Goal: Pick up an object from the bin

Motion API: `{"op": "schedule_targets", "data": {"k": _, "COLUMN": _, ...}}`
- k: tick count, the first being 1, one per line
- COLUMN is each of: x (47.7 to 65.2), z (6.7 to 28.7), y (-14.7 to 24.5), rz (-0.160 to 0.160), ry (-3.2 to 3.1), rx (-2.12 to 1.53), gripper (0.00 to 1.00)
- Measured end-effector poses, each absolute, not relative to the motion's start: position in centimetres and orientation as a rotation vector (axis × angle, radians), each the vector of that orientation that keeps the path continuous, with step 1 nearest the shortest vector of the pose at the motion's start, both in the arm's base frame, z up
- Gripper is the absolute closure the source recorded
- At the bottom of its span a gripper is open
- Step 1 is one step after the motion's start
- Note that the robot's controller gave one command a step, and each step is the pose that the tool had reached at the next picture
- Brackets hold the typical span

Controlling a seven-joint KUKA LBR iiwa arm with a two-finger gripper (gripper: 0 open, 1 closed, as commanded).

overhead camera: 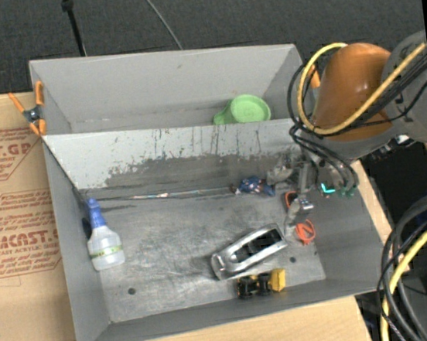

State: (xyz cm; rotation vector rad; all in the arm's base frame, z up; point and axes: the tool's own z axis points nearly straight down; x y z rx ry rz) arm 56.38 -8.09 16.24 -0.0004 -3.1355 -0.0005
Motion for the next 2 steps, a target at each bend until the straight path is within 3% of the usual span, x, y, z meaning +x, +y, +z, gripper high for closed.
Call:
{"op": "schedule_targets", "data": {"k": 1, "x": 56.6, "z": 16.7, "y": -8.1, "rz": 0.001, "ry": -3.143, "rx": 0.001, "gripper": 0.0}}
{"op": "schedule_targets", "data": {"k": 2, "x": 55.3, "z": 8.6, "y": -2.2, "rz": 0.02, "ry": -3.192, "rx": 0.358, "gripper": 1.0}}
